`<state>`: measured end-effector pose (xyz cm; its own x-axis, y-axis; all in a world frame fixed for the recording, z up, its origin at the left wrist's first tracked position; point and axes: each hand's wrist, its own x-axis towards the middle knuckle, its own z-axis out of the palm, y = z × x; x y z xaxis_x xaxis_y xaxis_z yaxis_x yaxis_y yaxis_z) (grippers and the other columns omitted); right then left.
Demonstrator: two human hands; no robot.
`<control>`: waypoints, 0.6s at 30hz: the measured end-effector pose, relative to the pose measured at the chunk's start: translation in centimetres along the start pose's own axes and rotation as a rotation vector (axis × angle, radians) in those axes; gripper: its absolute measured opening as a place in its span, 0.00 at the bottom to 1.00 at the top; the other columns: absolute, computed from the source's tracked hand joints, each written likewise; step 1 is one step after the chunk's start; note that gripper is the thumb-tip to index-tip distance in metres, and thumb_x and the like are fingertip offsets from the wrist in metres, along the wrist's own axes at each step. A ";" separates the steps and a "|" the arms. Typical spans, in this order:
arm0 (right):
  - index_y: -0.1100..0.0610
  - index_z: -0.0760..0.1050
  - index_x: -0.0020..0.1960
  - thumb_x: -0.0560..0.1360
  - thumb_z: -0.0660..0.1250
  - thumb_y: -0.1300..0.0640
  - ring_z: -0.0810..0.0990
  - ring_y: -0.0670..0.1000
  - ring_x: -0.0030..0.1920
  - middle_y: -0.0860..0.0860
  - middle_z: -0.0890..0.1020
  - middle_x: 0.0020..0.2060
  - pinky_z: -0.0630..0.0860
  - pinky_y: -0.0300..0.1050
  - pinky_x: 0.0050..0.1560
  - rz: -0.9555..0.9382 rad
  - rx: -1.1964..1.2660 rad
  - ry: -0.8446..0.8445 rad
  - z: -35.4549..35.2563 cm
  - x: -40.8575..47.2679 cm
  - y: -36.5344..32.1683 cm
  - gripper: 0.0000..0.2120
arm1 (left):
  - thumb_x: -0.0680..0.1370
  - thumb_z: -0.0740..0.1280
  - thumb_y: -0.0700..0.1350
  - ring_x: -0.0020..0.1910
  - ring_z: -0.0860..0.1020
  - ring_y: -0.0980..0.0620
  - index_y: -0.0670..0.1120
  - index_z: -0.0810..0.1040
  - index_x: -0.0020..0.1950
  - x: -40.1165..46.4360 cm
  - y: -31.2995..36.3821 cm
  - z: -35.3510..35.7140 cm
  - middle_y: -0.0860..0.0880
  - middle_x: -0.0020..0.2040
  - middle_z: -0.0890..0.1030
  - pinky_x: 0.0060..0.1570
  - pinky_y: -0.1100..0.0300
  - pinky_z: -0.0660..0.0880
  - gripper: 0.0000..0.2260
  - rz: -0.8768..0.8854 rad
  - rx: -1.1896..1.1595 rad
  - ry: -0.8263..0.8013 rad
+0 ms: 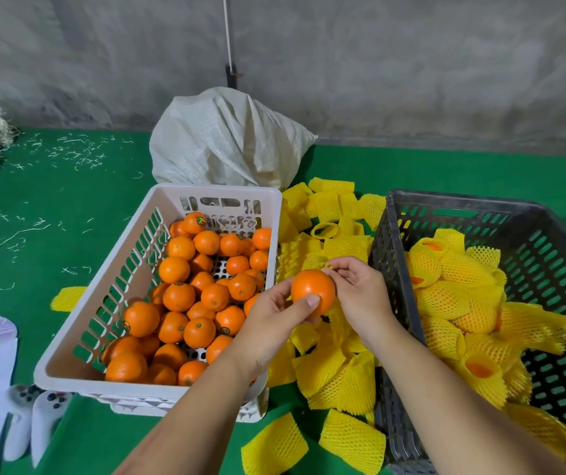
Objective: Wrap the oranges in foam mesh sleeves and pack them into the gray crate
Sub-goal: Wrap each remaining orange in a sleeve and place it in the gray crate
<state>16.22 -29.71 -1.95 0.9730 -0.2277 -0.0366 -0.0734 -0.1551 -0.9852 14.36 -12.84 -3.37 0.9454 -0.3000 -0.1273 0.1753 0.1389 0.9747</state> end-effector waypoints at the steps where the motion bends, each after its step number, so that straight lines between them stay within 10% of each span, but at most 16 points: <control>1: 0.51 0.82 0.51 0.80 0.71 0.59 0.84 0.47 0.52 0.48 0.86 0.48 0.82 0.48 0.55 -0.002 0.012 0.002 0.0 0.0 0.0 0.04 | 0.70 0.79 0.65 0.57 0.85 0.49 0.53 0.78 0.72 -0.1 -0.1 0.1 0.52 0.64 0.84 0.55 0.56 0.82 0.33 0.018 0.003 0.014; 6: 0.53 0.81 0.53 0.79 0.72 0.59 0.85 0.44 0.49 0.47 0.87 0.46 0.80 0.39 0.49 -0.025 0.105 -0.034 0.0 -0.3 0.1 0.04 | 0.70 0.81 0.61 0.57 0.84 0.49 0.65 0.69 0.70 -0.4 -0.8 0.0 0.62 0.59 0.80 0.56 0.49 0.83 0.33 0.106 -0.013 0.099; 12: 0.50 0.83 0.52 0.78 0.72 0.61 0.86 0.46 0.48 0.49 0.87 0.45 0.81 0.38 0.47 -0.177 0.153 -0.076 -0.1 -0.9 0.0 0.07 | 0.70 0.80 0.61 0.60 0.78 0.64 0.75 0.68 0.67 -0.5 -0.8 0.2 0.58 0.71 0.67 0.53 0.64 0.80 0.31 0.141 0.211 0.111; 18: 0.42 0.82 0.53 0.79 0.72 0.57 0.84 0.46 0.49 0.45 0.85 0.46 0.81 0.41 0.48 -0.312 0.032 -0.011 -0.8 -1.0 -0.1 0.10 | 0.83 0.64 0.62 0.76 0.54 0.75 0.56 0.49 0.84 0.0 -2.1 0.9 0.65 0.78 0.54 0.68 0.79 0.58 0.35 0.295 0.630 -0.062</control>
<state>15.06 -30.21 -1.73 0.9499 -0.1634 0.2665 0.2358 -0.1853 -0.9540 13.77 -14.02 -5.26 0.9083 -0.3901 0.1512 -0.2967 -0.3458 0.8902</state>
